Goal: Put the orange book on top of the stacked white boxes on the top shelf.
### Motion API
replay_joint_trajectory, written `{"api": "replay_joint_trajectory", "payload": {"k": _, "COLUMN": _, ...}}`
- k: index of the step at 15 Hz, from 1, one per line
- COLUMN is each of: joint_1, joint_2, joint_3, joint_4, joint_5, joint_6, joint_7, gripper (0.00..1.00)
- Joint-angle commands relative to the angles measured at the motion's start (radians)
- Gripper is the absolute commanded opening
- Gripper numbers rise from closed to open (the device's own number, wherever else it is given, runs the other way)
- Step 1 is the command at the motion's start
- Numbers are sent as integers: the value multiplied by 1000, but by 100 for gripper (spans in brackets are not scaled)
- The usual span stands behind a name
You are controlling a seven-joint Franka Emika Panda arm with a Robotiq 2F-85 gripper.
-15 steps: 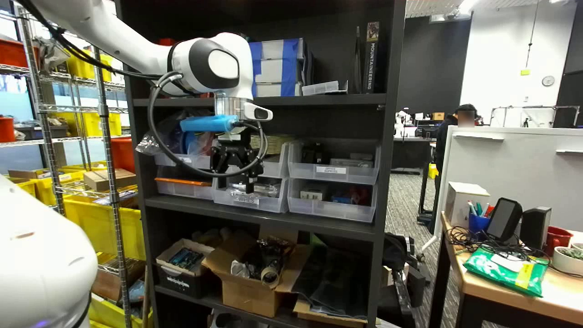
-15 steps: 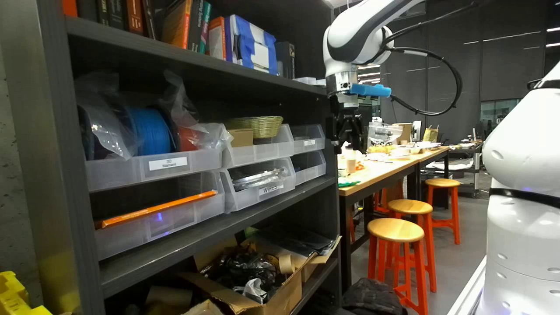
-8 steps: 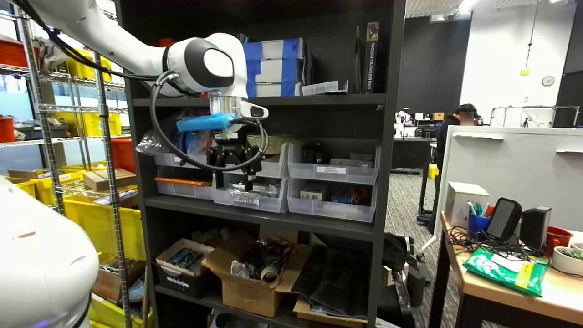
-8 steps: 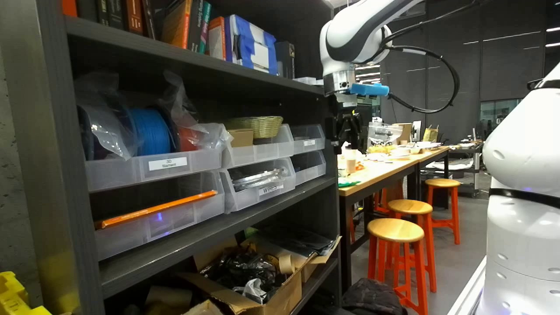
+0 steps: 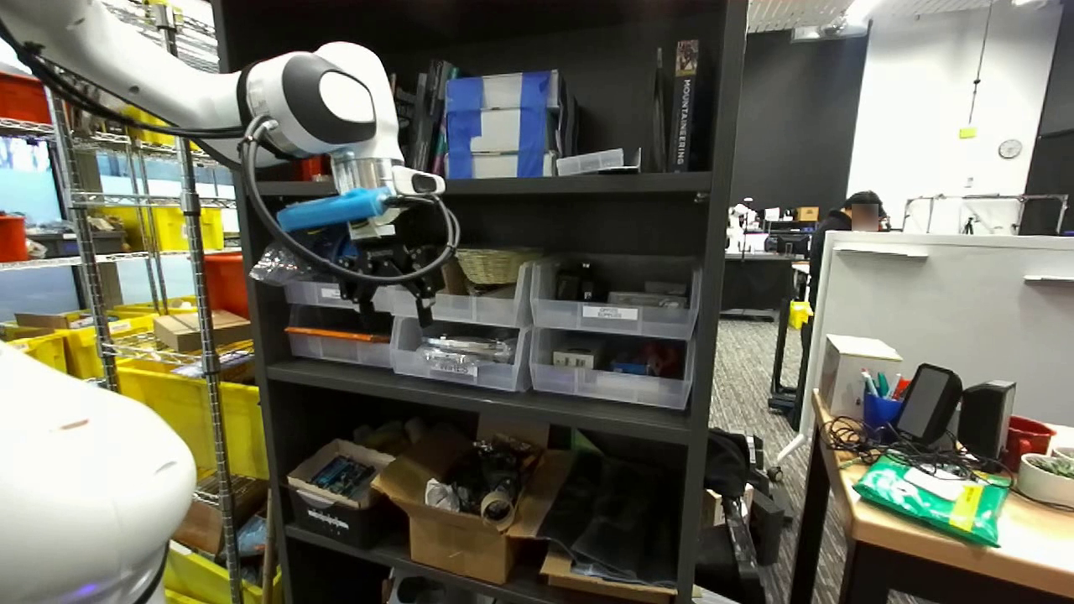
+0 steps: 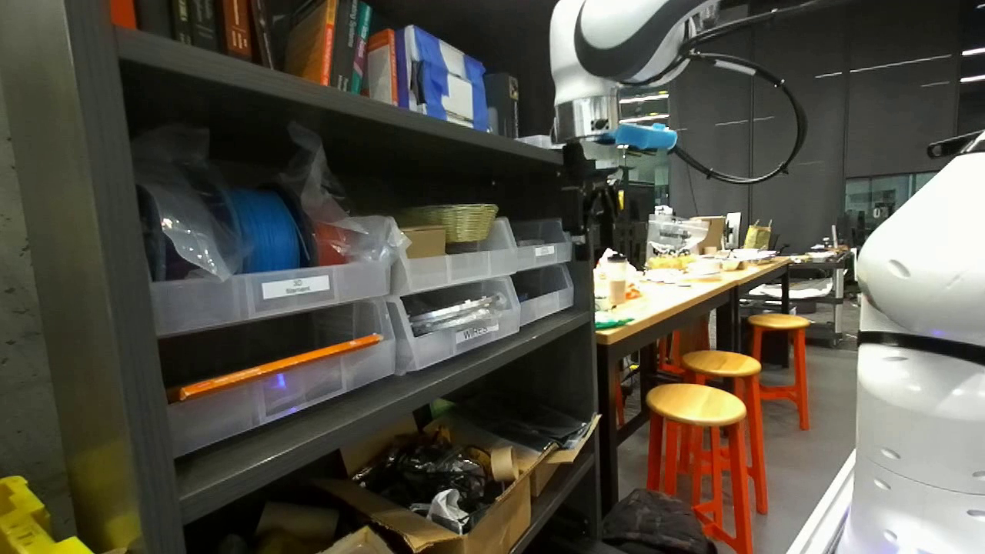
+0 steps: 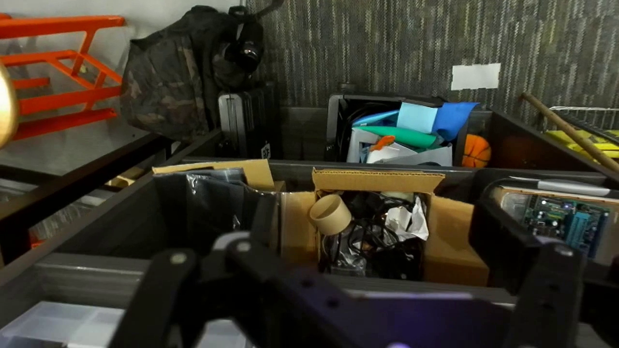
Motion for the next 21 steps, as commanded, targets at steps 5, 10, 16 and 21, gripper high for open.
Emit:
{"api": "replay_joint_trajectory", "payload": {"k": 5, "joint_1": 92, "joint_2": -132, "joint_3": 23, "joint_4": 1, "joint_5": 113, "joint_6": 124, "joint_7": 16, "gripper": 100}}
{"api": "replay_joint_trajectory", "payload": {"k": 10, "joint_1": 174, "joint_2": -141, "joint_3": -13, "joint_4": 26, "joint_5": 276, "joint_6": 247, "joint_7": -50, "gripper": 100}}
{"api": "replay_joint_trajectory", "payload": {"k": 16, "joint_1": 157, "joint_2": -132, "joint_3": 14, "joint_4": 30, "joint_5": 262, "joint_6": 228, "joint_7": -34, "gripper": 100}}
{"api": "replay_joint_trajectory", "payload": {"k": 21, "joint_1": 195, "joint_2": -138, "joint_3": 8, "joint_4": 36, "joint_5": 292, "joint_6": 316, "joint_7": -79, "gripper": 100}}
